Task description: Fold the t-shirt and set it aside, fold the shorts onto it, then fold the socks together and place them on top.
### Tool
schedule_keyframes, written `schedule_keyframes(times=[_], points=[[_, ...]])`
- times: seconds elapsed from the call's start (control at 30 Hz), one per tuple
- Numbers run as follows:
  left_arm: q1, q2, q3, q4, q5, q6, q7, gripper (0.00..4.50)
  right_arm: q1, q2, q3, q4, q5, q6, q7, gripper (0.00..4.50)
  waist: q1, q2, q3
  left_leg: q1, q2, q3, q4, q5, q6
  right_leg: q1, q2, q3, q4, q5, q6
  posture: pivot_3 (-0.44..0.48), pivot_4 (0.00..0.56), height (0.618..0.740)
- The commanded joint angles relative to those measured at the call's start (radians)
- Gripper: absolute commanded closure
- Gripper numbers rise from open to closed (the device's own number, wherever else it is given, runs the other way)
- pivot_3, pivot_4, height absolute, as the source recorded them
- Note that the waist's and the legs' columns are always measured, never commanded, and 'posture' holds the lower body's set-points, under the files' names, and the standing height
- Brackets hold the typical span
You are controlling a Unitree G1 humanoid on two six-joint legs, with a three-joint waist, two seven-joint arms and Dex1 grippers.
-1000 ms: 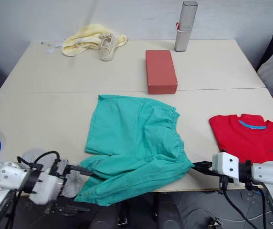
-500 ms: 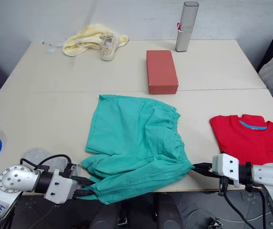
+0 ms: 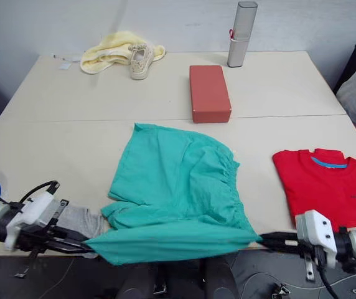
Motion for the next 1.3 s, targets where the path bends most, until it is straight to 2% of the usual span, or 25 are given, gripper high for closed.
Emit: schedule_keyframes(times=[0.03,0.1,0.2,0.33,0.4,0.5,0.6,0.7,0.8,1.07,1.2,1.3], points=[[-0.027,0.013,0.035,0.027,-0.019,0.053,-0.012,4.46,0.004,-0.005,-0.060,-0.005,-0.010,0.018,-0.004,4.50,-0.001,0.000,0.000,0.000,0.000,0.000,0.000,0.000,0.000,0.000,0.000,0.000,0.000,0.000,0.000,0.000,0.150,0.740],[-0.079,0.006,0.018,0.032,-0.048,0.094,0.005,4.46,-0.010,0.005,-0.059,-0.010,-0.009,0.022,-0.015,4.50,0.000,0.000,0.000,0.000,0.000,0.001,0.000,0.000,0.000,0.000,0.000,0.001,0.000,-0.001,-0.001,0.000,0.150,0.740],[-0.293,-0.060,-0.052,0.096,-0.068,0.123,0.087,4.46,-0.074,0.013,-0.057,-0.030,0.048,0.096,-0.069,4.50,0.004,0.000,0.000,0.000,-0.001,0.000,0.000,0.000,0.000,0.000,0.000,0.001,0.000,-0.001,-0.001,0.000,0.150,0.740],[-0.583,-0.166,-0.169,0.269,0.061,0.063,0.173,4.46,-0.167,0.005,-0.058,-0.024,0.091,0.203,-0.124,4.50,0.009,0.000,0.000,-0.001,-0.002,0.000,0.001,0.003,-0.004,0.000,-0.001,0.001,0.000,0.001,0.001,0.000,0.150,0.740],[-0.787,-0.257,-0.244,0.414,0.147,0.037,0.239,4.46,-0.255,0.010,-0.044,0.019,0.104,0.273,-0.189,4.50,0.010,-0.001,0.000,-0.002,-0.002,0.001,0.001,0.004,-0.005,-0.001,0.000,0.001,0.000,0.002,0.002,0.000,0.150,0.740],[-0.955,-0.350,-0.314,0.562,0.215,0.031,0.263,4.46,-0.361,0.032,-0.018,0.085,0.106,0.349,-0.257,4.50,0.016,-0.003,0.000,-0.003,-0.003,0.001,0.004,0.004,-0.004,0.000,0.006,0.001,0.000,0.004,0.004,0.000,0.150,0.740],[-1.046,-0.417,-0.352,0.670,0.253,0.034,0.263,4.46,-0.428,0.040,-0.004,0.128,0.098,0.399,-0.292,4.50,0.012,-0.003,-0.001,-0.003,-0.002,0.004,0.004,0.004,-0.004,-0.001,0.009,0.003,-0.001,0.003,0.005,0.000,0.150,0.740],[-1.124,-0.469,-0.396,0.820,0.354,-0.039,0.299,4.46,-0.514,0.065,0.031,0.191,0.049,0.386,-0.335,4.50,0.008,-0.003,0.000,-0.005,-0.001,0.005,0.004,0.004,-0.004,-0.003,0.011,0.003,-0.001,0.003,0.005,0.000,0.150,0.740],[-1.181,-0.512,-0.393,0.945,0.394,-0.072,0.326,4.46,-0.605,0.096,0.077,0.238,0.018,0.386,-0.361,4.50,0.001,-0.004,0.000,-0.005,-0.002,0.006,0.006,0.004,-0.004,-0.003,0.012,0.002,0.000,0.003,0.006,0.000,0.150,0.740],[-1.273,-0.536,-0.380,1.174,0.490,-0.208,0.363,4.46,-0.818,0.138,0.183,0.381,-0.079,0.417,-0.423,4.50,-0.001,-0.003,0.000,-0.005,0.000,0.007,0.006,0.005,-0.006,-0.006,0.011,0.003,0.003,0.003,0.006,0.000,0.150,0.740],[-1.312,-0.562,-0.385,1.309,0.556,-0.300,0.439,4.46,-0.911,0.186,0.269,0.472,-0.182,0.382,-0.479,4.50,0.000,-0.003,0.000,-0.005,-0.001,0.007,0.006,0.005,-0.005,-0.006,0.011,0.002,0.004,0.003,0.006,0.000,0.150,0.740],[-1.318,-0.593,-0.374,1.374,0.573,-0.358,0.471,4.46,-0.964,0.236,0.283,0.534,-0.234,0.337,-0.539,4.50,0.000,-0.003,0.000,-0.005,-0.001,0.008,0.006,0.005,-0.005,-0.007,0.010,0.002,0.005,0.003,0.006,0.000,0.150,0.740]])
